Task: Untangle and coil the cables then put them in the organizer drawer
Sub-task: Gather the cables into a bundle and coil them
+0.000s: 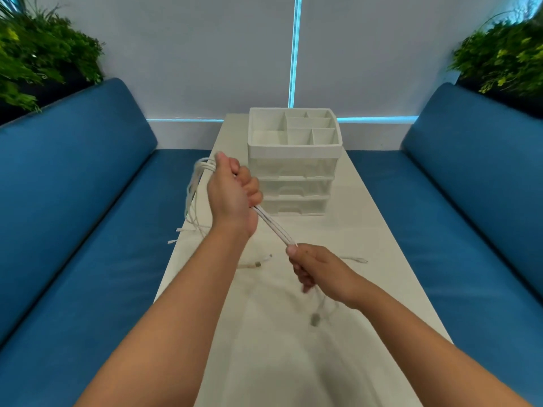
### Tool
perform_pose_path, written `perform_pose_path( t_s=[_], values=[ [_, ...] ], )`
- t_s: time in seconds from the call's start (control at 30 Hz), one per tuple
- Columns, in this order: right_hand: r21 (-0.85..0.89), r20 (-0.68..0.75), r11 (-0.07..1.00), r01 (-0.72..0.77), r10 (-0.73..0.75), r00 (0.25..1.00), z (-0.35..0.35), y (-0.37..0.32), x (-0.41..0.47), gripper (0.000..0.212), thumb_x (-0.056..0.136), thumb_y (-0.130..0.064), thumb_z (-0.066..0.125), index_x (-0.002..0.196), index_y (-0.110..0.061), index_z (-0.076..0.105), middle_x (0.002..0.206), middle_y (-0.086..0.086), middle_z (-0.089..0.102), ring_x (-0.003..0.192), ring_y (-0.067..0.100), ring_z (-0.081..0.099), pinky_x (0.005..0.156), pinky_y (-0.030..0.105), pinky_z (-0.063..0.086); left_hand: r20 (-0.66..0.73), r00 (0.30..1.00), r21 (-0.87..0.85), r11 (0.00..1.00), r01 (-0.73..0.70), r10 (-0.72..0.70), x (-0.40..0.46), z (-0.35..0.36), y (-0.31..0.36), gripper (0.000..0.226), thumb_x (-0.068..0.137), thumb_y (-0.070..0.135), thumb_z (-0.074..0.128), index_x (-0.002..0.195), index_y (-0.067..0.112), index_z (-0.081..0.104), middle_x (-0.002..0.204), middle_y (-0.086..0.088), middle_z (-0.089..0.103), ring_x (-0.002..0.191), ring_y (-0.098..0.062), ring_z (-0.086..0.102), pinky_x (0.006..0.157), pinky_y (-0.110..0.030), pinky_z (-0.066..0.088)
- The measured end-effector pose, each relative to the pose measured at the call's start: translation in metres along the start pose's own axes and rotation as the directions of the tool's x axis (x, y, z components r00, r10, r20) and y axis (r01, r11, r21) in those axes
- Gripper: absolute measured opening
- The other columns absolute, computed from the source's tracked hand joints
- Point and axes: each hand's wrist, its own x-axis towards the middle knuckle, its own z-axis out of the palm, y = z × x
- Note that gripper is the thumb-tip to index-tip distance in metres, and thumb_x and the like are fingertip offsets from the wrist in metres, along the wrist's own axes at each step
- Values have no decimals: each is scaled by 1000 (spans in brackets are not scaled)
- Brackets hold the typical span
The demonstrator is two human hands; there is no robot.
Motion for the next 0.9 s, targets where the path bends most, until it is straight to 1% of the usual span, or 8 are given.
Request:
perform_pose_path(
  t_s=[0.13, 0.27, 0.37, 0.43, 0.57, 0.63, 0.77, 0.9],
  values=[
    [35, -144, 993, 111, -105, 984, 6, 6, 3, 42, 101, -38, 43, 66, -17, 35, 55, -12, 31, 50, 8, 27, 46, 17, 26, 5, 1000, 17, 1000, -14, 14, 7, 3, 6, 46, 106, 42, 32, 67, 19, 40, 51, 7, 31, 43, -7, 19, 36, -19, 18],
    [-206, -107, 970, 132, -157, 982, 1, 20, 0, 35, 100, -36, 47, 71, -18, 43, 59, -15, 46, 56, 4, 41, 59, 21, 38, 11, 1000, -22, 1000, 0, 0, 11, 1, 10, 46, 106, 43, 32, 67, 20, 41, 51, 7, 31, 41, -6, 20, 35, -18, 18],
    [-137, -103, 985, 104, -119, 988, -3, 36, -7, 27, 100, -32, 48, 86, -14, 62, 63, -6, 49, 59, 7, 48, 64, 28, 48, 8, 1000, -50, 999, -16, 17, 18, -2, 20, 46, 106, 43, 31, 67, 21, 40, 50, 8, 29, 40, -6, 20, 34, -18, 18],
    [-117, -176, 987, 108, -127, 976, -3, 36, -8, 26, 98, -36, 50, 93, -22, 71, 67, -9, 53, 63, 4, 48, 66, 22, 46, 1, 1000, -49, 999, -21, 21, 19, -4, 22, 45, 106, 43, 31, 67, 21, 39, 51, 8, 29, 40, -6, 19, 34, -18, 17],
    [-174, -185, 979, 109, -141, 973, -7, 33, -7, 29, 94, -48, 48, 97, -32, 73, 93, -4, 69, 87, 5, 60, 82, 21, 46, -29, 999, -65, 997, -31, 29, 23, -6, 26, 45, 106, 43, 32, 68, 21, 38, 51, 8, 27, 40, -6, 19, 33, -18, 17],
    [-195, -144, 976, 100, -130, 981, -11, 39, -10, 31, 98, -43, 44, 94, -27, 70, 79, -17, 64, 76, 0, 56, 73, 15, 43, -47, 998, -77, 996, -53, 49, 25, -8, 32, 45, 106, 43, 33, 67, 21, 39, 52, 8, 28, 41, -6, 19, 34, -19, 17],
    [-197, -199, 980, 42, -82, 977, -11, 53, -11, 42, 101, -43, 37, 74, -19, 60, 61, -7, 41, 56, 4, 38, 61, 20, 34, -45, 997, -46, 997, -62, 60, 24, -8, 35, 45, 106, 42, 32, 67, 21, 38, 52, 7, 27, 41, -7, 18, 34, -19, 17],
    [-190, -157, 962, -197, 168, 973, -18, 44, -2, 52, 100, -46, 39, 62, -15, 56, 55, -3, 42, 49, 9, 37, 55, 23, 31, -39, 997, 37, 998, -58, 59, 16, -7, 22, 46, 106, 42, 32, 67, 20, 40, 52, 6, 29, 42, -7, 19, 36, -19, 19]
  ],
)
